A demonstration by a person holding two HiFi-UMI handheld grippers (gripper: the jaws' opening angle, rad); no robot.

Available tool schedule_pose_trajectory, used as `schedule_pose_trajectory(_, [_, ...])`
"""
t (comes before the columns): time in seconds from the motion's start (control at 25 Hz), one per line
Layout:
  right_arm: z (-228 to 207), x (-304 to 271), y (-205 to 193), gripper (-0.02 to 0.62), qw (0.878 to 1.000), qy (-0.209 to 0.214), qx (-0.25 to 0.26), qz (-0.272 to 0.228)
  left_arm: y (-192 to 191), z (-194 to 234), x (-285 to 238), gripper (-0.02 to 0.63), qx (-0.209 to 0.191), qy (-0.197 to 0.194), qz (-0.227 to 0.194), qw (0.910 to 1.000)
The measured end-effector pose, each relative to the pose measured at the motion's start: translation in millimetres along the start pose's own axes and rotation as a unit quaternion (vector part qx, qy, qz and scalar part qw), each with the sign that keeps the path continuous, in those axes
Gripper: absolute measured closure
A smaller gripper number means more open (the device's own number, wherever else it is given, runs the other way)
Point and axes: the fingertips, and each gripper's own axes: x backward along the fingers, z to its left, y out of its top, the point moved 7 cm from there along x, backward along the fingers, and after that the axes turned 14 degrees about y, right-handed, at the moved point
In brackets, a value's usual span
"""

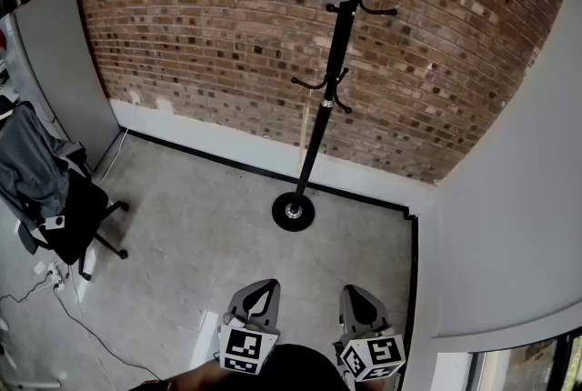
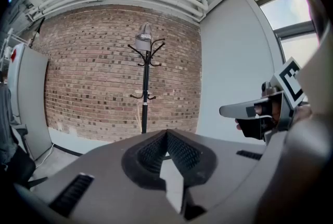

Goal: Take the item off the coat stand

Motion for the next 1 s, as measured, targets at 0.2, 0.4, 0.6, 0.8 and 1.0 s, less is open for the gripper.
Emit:
schedule_pose_trajectory(0.2, [-1,-41,15,0.581,1.000,0.009,-0.018,-0.018,13,37,-17,0.574,-0.002,0.014,-0.007,0.9999])
schedule_pose_trajectory(0.4, [-15,-76,29,0.581,0.999,0.024,-0.017,-0.027,24,57,-34,0.574,0.004,0.035,-0.015,0.9993])
schedule_pose_trajectory(0.6, [-48,-116,41,0.581,0.996,0.074,-0.029,-0.044,27,65,-71,0.574,0.005,0.066,-0.012,0.9977])
schedule_pose_trajectory(0.8, [-108,-160,69,0.580,0.987,0.137,-0.046,-0.069,50,57,-130,0.574,0.002,0.106,-0.020,0.9942])
schedule_pose_trajectory(1.0, [-177,-207,120,0.580,0.971,0.212,-0.046,-0.098,94,42,-195,0.574,0.009,0.152,-0.034,0.9878])
